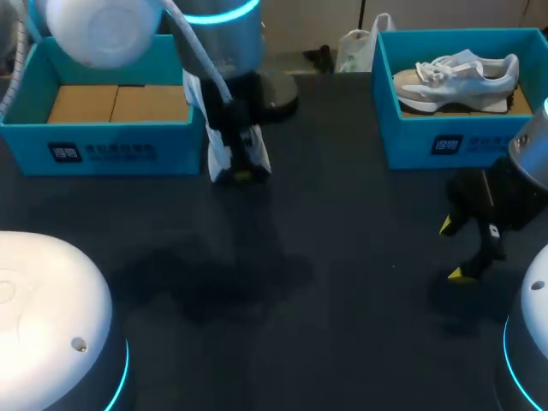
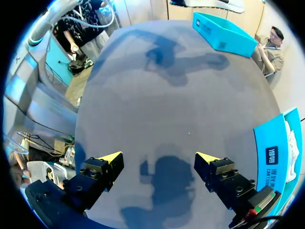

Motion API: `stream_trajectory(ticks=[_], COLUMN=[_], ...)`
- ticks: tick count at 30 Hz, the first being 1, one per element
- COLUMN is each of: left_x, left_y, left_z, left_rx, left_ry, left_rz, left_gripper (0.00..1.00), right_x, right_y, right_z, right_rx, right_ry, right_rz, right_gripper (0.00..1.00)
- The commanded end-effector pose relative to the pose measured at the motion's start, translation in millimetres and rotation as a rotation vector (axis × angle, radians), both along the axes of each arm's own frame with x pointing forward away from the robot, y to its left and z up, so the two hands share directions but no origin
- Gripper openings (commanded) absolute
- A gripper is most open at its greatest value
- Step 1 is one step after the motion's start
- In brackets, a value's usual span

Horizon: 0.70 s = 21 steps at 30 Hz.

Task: Take the shoe out of the shoebox, open the shoe tongue, remove and reinsert the insole, then place the shoe into the shoebox

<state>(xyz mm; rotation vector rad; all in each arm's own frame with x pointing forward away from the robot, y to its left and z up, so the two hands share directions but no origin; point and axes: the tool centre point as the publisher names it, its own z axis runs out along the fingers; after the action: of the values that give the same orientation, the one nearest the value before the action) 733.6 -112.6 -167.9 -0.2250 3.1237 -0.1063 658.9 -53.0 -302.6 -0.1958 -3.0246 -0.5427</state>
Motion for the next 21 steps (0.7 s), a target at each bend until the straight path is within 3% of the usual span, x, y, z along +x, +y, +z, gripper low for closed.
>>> stream_trajectory(ticks=[1,6,8,21], left_x=[22.8,69.0,88.1,88.1], left_y=[24.3,55.1,68.0,68.0], left_z=[18.0,39.6,50.9,50.9], left_rx=[-0.027,-0.04,-0.094,-0.094], left_ry=[0.009,-0.009,0.002,0.002], left_rz=[-0.002,-0.07,-0.066,-0.066], left_gripper=[0.0,0.0,0.0,0.0], right_x=[-0.7,-0.7,-0.7,-0.7], right_y=[0.9,0.9,0.9,0.9], right_z=[-0.6,-0.6,-0.6,-0.6], right_rx=[-0.003,-0.003,-0.003,-0.003], right_ry=[-0.001,-0.001,-0.001,-0.001], right_rz=[-0.001,-0.001,-0.001,-0.001], right_gripper=[1.0,1.0,1.0,1.0])
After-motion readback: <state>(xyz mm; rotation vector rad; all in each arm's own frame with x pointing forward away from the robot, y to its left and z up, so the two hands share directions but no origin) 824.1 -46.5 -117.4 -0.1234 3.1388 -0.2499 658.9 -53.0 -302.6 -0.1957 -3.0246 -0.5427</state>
